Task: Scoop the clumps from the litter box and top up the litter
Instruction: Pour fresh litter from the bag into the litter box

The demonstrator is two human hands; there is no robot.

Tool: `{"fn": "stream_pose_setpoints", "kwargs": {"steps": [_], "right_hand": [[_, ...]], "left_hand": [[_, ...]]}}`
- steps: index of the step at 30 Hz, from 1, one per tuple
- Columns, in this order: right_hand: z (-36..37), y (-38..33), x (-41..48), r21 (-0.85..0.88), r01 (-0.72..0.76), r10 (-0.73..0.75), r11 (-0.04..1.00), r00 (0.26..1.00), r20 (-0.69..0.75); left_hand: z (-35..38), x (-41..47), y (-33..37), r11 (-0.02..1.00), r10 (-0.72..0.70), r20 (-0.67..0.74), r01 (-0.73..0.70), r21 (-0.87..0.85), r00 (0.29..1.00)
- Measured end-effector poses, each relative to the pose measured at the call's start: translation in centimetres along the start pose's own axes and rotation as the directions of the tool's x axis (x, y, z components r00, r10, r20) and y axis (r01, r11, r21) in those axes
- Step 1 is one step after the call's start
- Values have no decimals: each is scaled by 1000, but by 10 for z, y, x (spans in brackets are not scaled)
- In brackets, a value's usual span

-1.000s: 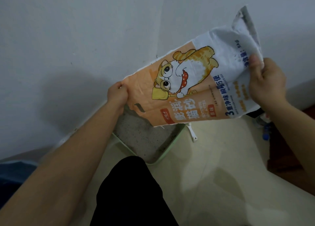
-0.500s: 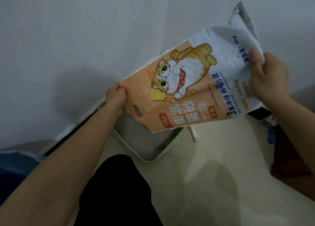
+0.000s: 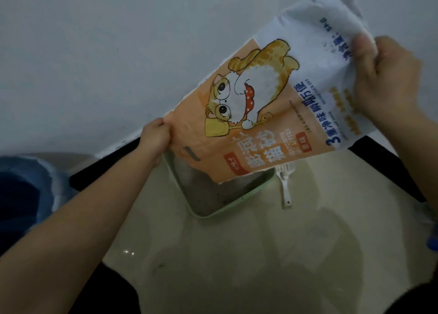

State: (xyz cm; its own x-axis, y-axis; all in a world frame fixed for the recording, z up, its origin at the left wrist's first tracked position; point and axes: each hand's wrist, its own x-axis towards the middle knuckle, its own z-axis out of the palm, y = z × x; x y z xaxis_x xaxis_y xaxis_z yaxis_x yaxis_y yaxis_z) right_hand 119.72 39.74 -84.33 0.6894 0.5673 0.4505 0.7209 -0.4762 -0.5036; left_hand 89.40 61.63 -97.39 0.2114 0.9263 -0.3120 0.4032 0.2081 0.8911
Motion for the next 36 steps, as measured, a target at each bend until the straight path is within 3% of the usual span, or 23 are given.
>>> {"fn": "stream_pose_setpoints", "kwargs": {"steps": [7, 12, 21, 33, 36], "right_hand": [[25, 23, 16, 109, 143, -152, 984, 985, 84], [11, 18, 33, 180, 217, -227, 959, 973, 38], [-18, -8, 70, 188, 365, -362, 912, 931, -55], [-27, -61, 60, 216, 532, -466, 819, 835, -292], [-32, -85, 54, 205, 578, -534, 790, 812, -235]], "left_hand": [[-4, -48, -12, 996, -89, -201, 86, -22, 976], [-10, -81, 11, 989, -146, -263, 146, -21, 954], [-4, -100, 46, 985, -171, -312, 157, -70, 934], [-7, -113, 17, 962, -272, -362, 263, -75, 892], [-15, -123, 15, 950, -310, -367, 299, -87, 877]]}}
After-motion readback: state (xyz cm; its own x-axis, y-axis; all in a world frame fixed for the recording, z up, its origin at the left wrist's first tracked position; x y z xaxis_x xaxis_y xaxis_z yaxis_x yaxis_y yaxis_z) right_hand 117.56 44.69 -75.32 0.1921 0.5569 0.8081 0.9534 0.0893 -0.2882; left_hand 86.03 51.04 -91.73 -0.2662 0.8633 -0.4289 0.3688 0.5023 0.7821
